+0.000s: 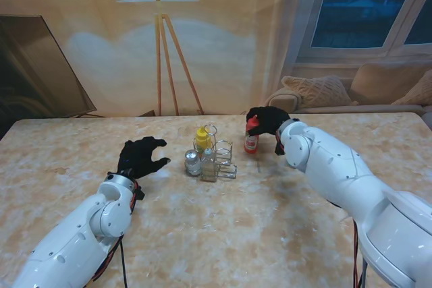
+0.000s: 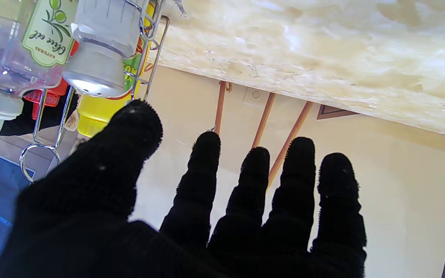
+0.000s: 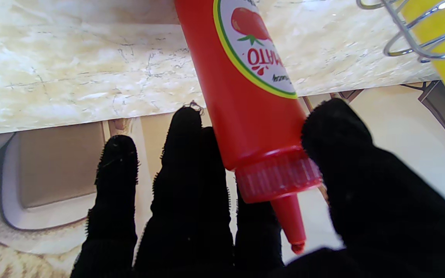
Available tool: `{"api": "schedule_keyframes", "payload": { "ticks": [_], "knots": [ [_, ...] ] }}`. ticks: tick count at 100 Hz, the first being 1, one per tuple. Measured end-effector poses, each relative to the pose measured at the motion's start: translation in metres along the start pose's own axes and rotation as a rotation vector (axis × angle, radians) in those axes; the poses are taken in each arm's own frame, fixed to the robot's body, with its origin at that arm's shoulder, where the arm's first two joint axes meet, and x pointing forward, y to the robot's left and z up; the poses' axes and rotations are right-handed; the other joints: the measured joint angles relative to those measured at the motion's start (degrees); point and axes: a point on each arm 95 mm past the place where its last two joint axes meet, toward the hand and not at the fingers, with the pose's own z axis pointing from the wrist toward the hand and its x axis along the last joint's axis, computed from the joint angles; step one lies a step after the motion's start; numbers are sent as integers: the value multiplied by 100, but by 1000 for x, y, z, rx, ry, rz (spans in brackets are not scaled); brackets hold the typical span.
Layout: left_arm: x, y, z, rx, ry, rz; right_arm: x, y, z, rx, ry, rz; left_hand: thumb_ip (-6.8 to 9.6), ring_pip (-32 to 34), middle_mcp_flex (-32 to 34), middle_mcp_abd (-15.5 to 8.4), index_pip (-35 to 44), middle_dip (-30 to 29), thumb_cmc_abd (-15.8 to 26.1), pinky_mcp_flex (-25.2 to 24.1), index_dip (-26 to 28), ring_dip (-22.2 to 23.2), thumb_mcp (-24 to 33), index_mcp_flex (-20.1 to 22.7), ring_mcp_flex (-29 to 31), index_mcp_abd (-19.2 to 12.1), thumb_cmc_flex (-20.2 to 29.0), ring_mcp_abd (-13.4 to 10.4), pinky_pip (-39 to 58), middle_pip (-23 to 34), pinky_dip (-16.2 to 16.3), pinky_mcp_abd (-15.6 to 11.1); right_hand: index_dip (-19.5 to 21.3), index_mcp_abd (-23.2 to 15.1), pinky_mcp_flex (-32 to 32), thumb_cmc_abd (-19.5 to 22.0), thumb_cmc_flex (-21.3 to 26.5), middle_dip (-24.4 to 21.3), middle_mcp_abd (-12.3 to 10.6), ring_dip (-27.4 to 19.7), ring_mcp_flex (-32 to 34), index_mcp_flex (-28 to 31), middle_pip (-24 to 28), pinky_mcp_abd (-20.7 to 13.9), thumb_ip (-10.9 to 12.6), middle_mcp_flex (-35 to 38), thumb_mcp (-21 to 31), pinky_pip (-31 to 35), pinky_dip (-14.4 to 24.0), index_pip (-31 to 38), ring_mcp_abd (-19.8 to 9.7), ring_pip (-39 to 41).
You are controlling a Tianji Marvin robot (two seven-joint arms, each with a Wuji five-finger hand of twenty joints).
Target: Place the seasoning bottles into the rack
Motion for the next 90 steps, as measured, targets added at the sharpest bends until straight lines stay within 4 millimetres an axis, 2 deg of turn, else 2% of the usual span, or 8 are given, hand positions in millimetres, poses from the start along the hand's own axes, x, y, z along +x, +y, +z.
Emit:
{"api": "schedule_keyframes", "payload": {
  "ticks": [12,29,37,60,90],
  "knots": [
    [0,0,0,0,0,0,0,1,0,-2,1,-1,0,0,0,0,0,0,0,0,0,0,0,0,-1,0,0,0,0,0,0,0,-119,-141,429,-151,139,137,47,250,363,56,-193,-154,-60,220,-115,390,218,154,-110,232],
    [0,0,1,-1,0,1,1,4,-1,-5,10,-2,0,0,-1,0,0,0,0,0,0,0,0,0,-1,0,0,0,0,0,0,0,-200,-299,698,-297,304,137,111,264,583,173,-365,-237,-63,411,-237,503,449,190,-145,305],
    [0,0,1,-2,0,1,1,5,-2,-6,17,-5,0,0,-1,0,0,0,0,0,0,0,0,0,-1,0,0,0,0,0,0,0,-218,-368,787,-302,436,137,160,316,643,219,-420,-282,-230,460,-316,508,513,197,-163,306],
    [0,0,1,-2,1,2,4,12,-6,-5,44,-20,0,0,-1,0,0,0,0,0,0,0,0,0,-1,0,0,0,0,0,0,0,-275,-628,1063,-439,527,137,214,337,874,305,-439,-323,-235,566,-321,512,598,264,-199,368],
    [0,0,1,-2,1,2,16,32,-15,20,117,-77,0,0,-2,0,0,0,0,0,0,0,0,0,-1,0,0,0,0,0,0,0,-350,-668,1382,-537,538,137,326,406,1091,467,-461,-357,-236,766,-324,470,655,292,-212,373]
  ]
}}
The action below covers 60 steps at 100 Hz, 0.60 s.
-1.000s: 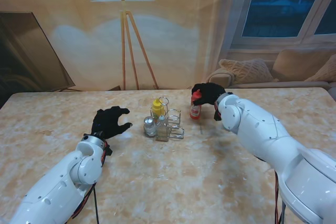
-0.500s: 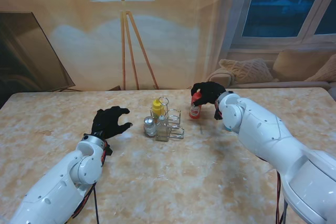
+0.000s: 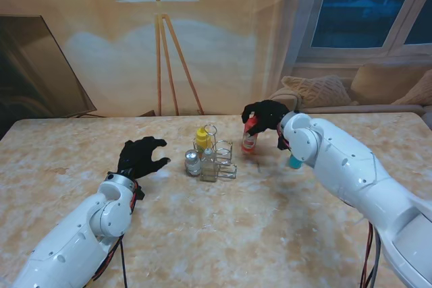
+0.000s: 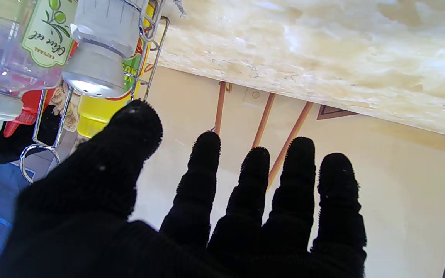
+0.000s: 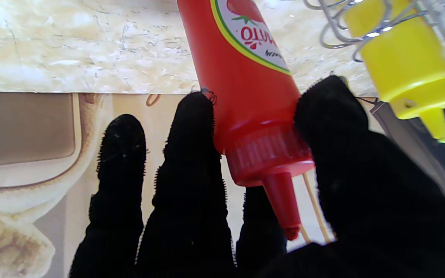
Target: Place the seasoning bottles into the rack
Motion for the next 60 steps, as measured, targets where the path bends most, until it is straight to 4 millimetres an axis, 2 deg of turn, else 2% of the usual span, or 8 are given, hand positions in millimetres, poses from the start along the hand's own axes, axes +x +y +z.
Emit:
{"api": "schedule_keyframes", "payload": {
  "ticks": [24,60],
  "knots": [
    [0,0,0,0,0,0,14,25,-8,-30,59,-1,0,0,0,0,0,0,-1,0,0,0,1,0,0,0,0,0,0,0,0,0,-16,-89,75,-5,0,0,28,87,75,52,-8,0,0,54,0,-9,7,1,0,-15],
    [0,0,0,-1,1,0,26,48,-11,-61,106,4,0,1,0,0,0,0,-1,0,0,0,3,0,0,0,0,0,0,0,0,0,-63,-212,151,-50,1,138,66,148,146,172,-45,-1,0,135,-1,-69,68,1,-2,-80]
  ]
}}
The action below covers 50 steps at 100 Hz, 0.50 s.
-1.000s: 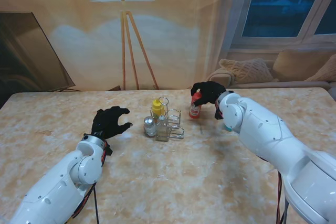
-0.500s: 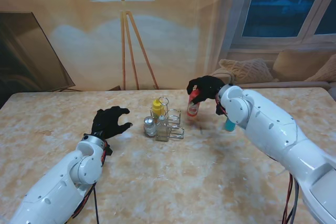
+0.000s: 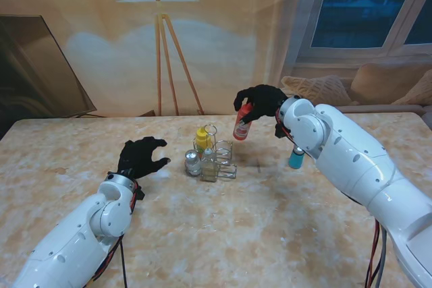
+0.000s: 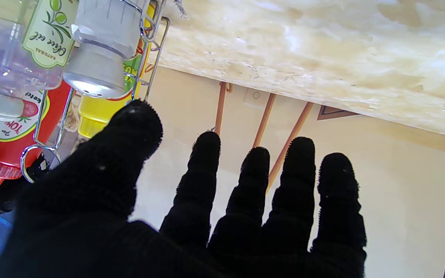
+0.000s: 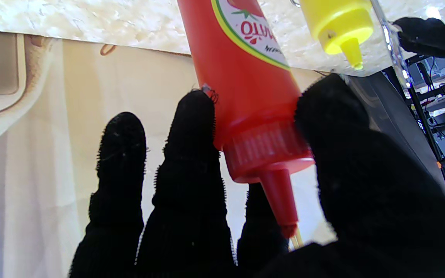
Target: Place the seasoning bottles into the rack
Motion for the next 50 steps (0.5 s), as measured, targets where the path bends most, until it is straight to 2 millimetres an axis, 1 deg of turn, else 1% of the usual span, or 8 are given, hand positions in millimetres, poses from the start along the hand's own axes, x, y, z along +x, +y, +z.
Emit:
{"api": "schedule_keyframes", "payload": {
  "ticks": [23,50],
  "knots": [
    [0,0,0,0,0,0,5,5,2,-14,12,34,0,4,0,0,0,0,-1,0,0,0,11,0,0,0,0,0,0,0,0,0,-6,-39,19,0,36,2,24,60,2,13,-3,0,0,2,0,-4,5,1,0,-11],
    [0,0,0,0,-1,-2,13,8,12,-4,27,71,0,4,0,0,0,0,-1,0,0,0,12,0,0,0,0,0,0,0,0,0,-6,-160,25,0,43,2,26,77,4,41,-4,0,0,2,0,-8,8,13,0,-11]
  ]
}}
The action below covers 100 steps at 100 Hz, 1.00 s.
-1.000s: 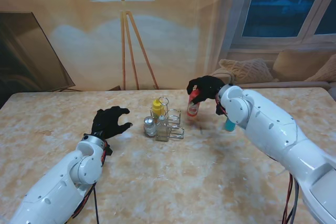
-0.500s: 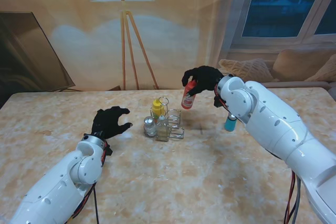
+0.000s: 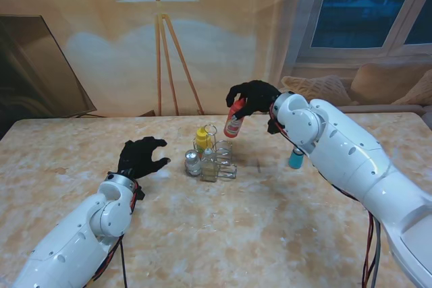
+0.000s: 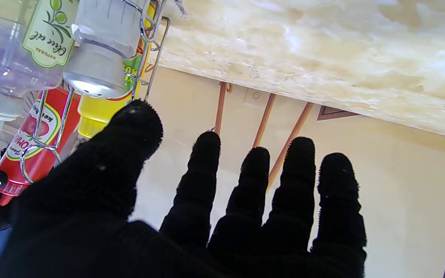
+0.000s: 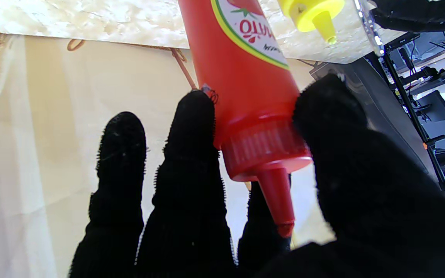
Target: Place the seasoning bottles into the rack
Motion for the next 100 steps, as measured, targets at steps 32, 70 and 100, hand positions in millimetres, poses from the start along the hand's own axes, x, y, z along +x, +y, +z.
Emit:
{"api": "schedule_keyframes", "payload": {
  "ticks": [32,70,100],
  "knots": [
    [0,0,0,-2,-3,-7,8,-2,8,24,32,5,0,0,0,0,0,0,0,0,0,0,0,0,0,0,0,0,0,0,0,0,-1,-75,33,0,1,1,30,3,63,48,-46,0,-1,54,0,-2,10,8,-2,-13],
    [0,0,1,-2,-4,-9,14,-12,15,66,64,-14,0,0,0,0,0,0,-1,0,0,0,0,0,0,0,0,0,0,0,0,0,-1,-196,50,0,2,2,31,5,63,83,-60,0,-1,55,18,-7,57,37,-2,-60],
    [-1,0,1,-2,-6,-6,18,-21,22,105,71,12,0,0,0,0,0,0,-1,0,0,0,1,0,0,0,0,0,0,0,0,0,-1,-251,51,0,3,2,32,62,63,115,-63,0,-1,56,29,-13,59,39,-1,-64]
  ]
}}
